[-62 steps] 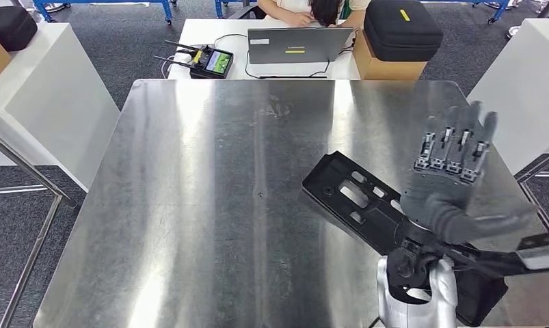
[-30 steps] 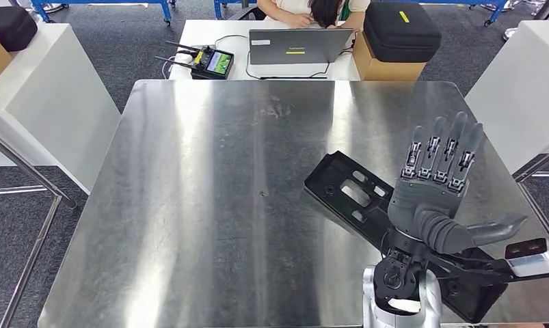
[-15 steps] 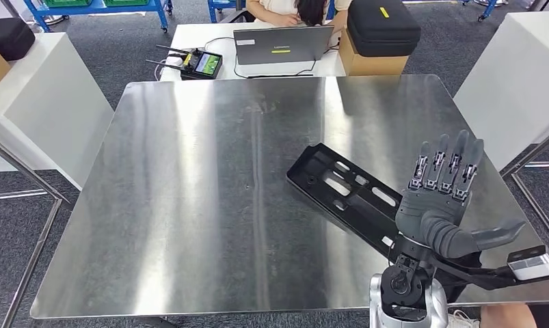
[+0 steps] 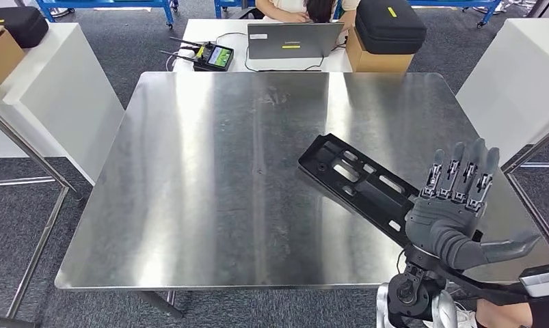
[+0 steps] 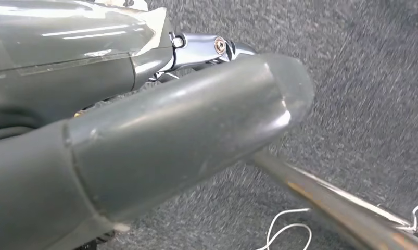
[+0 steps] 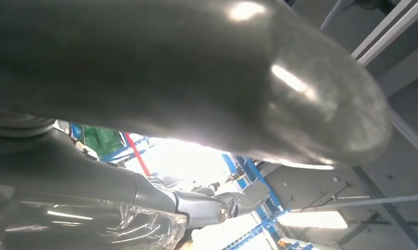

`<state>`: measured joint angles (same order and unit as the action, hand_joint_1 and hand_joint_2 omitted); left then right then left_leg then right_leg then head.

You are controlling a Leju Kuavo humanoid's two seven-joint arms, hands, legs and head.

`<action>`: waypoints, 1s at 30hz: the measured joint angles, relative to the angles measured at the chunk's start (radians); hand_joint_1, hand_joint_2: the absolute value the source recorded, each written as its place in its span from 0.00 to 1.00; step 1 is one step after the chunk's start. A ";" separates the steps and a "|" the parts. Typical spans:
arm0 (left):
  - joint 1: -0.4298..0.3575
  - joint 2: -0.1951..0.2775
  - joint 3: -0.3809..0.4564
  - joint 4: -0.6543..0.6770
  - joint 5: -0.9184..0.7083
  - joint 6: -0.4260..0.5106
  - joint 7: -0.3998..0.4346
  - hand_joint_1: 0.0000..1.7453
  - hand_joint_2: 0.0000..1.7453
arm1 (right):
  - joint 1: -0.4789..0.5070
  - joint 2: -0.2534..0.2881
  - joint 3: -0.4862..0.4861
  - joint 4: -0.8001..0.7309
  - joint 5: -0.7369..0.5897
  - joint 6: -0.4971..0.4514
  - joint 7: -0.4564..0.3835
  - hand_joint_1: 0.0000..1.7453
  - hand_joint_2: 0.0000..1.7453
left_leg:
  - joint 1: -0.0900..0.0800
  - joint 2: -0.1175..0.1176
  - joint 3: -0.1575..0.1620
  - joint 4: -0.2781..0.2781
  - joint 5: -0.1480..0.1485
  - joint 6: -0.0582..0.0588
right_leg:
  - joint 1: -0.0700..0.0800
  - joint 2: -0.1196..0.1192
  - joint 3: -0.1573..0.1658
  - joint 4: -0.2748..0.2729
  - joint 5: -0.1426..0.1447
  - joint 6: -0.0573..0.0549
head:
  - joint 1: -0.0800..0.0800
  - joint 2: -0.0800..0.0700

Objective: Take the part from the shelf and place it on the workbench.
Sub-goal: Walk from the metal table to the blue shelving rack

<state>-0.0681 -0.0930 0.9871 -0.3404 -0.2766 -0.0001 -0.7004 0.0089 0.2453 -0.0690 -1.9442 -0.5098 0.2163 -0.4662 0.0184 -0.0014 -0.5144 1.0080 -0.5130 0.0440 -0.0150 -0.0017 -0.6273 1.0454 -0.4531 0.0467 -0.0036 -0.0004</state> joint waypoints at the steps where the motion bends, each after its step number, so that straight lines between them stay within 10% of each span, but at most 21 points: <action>1: -0.001 0.000 -0.001 0.000 0.000 0.000 0.000 0.00 0.00 | 0.002 -0.001 0.000 -0.001 0.003 -0.001 -0.001 0.00 0.00 | -0.001 0.003 -0.011 -0.002 0.011 0.010 | 0.000 0.000 -0.018 0.045 -0.040 -0.008 | 0.002 0.000; 3: 0.000 0.001 -0.005 -0.002 0.000 0.001 0.000 0.00 0.00 | 0.008 -0.004 0.000 -0.003 0.012 -0.004 -0.004 0.00 0.00 | -0.007 0.006 -0.037 -0.001 0.031 0.019 | -0.001 0.001 -0.056 0.173 -0.122 -0.020 | 0.005 0.000; 5: 0.000 0.001 -0.008 -0.003 0.000 0.002 0.000 0.00 0.00 | 0.017 -0.008 0.001 -0.005 0.018 -0.009 -0.008 0.00 0.00 | -0.011 0.008 -0.065 0.000 0.052 0.020 | 0.000 0.001 -0.055 0.248 -0.140 -0.013 | 0.006 0.000; 8: 0.000 0.001 -0.011 -0.004 -0.004 0.002 0.000 0.00 0.00 | 0.028 -0.010 0.005 -0.015 0.022 -0.019 -0.015 0.00 0.00 | -0.014 0.008 -0.099 0.001 0.081 0.014 | 0.004 0.001 0.071 0.111 -0.085 0.002 | 0.007 0.000; 10: 0.000 0.001 -0.015 -0.005 -0.012 0.001 0.000 0.00 0.00 | 0.031 -0.011 0.007 -0.028 0.025 -0.029 -0.019 0.00 0.00 | -0.018 0.008 -0.110 0.002 0.098 0.005 | 0.012 0.001 0.165 -0.031 -0.083 -0.005 | 0.006 0.000; 12: -0.001 0.001 -0.023 -0.006 -0.022 0.001 0.000 0.00 0.00 | 0.038 -0.012 0.008 -0.042 0.039 -0.043 -0.019 0.00 0.00 | -0.019 0.009 -0.114 0.002 0.114 -0.007 | 0.021 0.002 0.190 -0.087 -0.090 -0.017 | 0.005 0.000; 15: -0.002 0.002 -0.037 -0.006 -0.034 0.004 0.000 0.00 0.00 | 0.051 -0.014 0.010 -0.053 0.070 -0.066 -0.019 0.00 0.00 | -0.010 0.006 -0.128 0.032 0.079 -0.023 | 0.006 -0.002 0.172 -0.088 -0.069 -0.046 | 0.003 0.000; 19: -0.005 0.002 -0.048 -0.006 -0.038 0.011 0.000 0.00 0.00 | 0.069 -0.016 0.026 -0.062 0.091 -0.100 -0.027 0.00 0.00 | 0.001 0.002 -0.177 0.250 -0.089 -0.043 | 0.008 -0.007 0.132 -0.087 -0.029 -0.068 | -0.002 0.000; 21: -0.005 0.002 -0.055 -0.006 -0.037 0.013 0.000 0.00 0.00 | 0.079 -0.021 0.032 -0.063 0.091 -0.114 -0.035 0.00 0.00 | 0.008 0.002 -0.157 0.283 -0.067 -0.050 | 0.009 -0.008 0.108 -0.082 -0.010 -0.063 | -0.002 0.000; 23: -0.007 0.003 -0.059 -0.006 -0.036 0.014 0.000 0.00 0.00 | 0.084 -0.027 0.038 -0.063 0.090 -0.123 -0.041 0.00 0.00 | 0.017 0.002 -0.074 0.185 -0.014 -0.055 | 0.007 -0.008 0.084 -0.069 0.002 -0.055 | -0.002 0.000; 26: -0.011 0.004 -0.061 -0.006 -0.035 0.016 0.000 0.00 0.00 | 0.086 -0.034 0.047 -0.063 0.089 -0.129 -0.043 0.00 0.00 | 0.015 -0.004 0.026 0.026 -0.016 -0.054 | 0.011 -0.008 0.055 -0.047 0.015 -0.036 | -0.001 0.000; 30: -0.013 0.007 -0.066 -0.005 -0.029 0.024 0.000 0.00 0.00 | 0.096 -0.055 0.059 -0.063 0.098 -0.157 -0.054 0.00 0.00 | 0.005 0.000 -0.006 0.002 0.002 -0.013 | 0.010 -0.007 0.020 -0.026 0.015 -0.009 | 0.001 0.000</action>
<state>-0.0810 -0.0858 0.9214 -0.3457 -0.3051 0.0237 -0.7008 0.1046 0.1904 -0.0095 -2.0069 -0.4113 0.0591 -0.5202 0.0235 -0.0014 -0.5202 1.0096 -0.5112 0.0314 -0.0046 -0.0086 -0.6070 1.0195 -0.4379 0.0377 -0.0023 -0.0004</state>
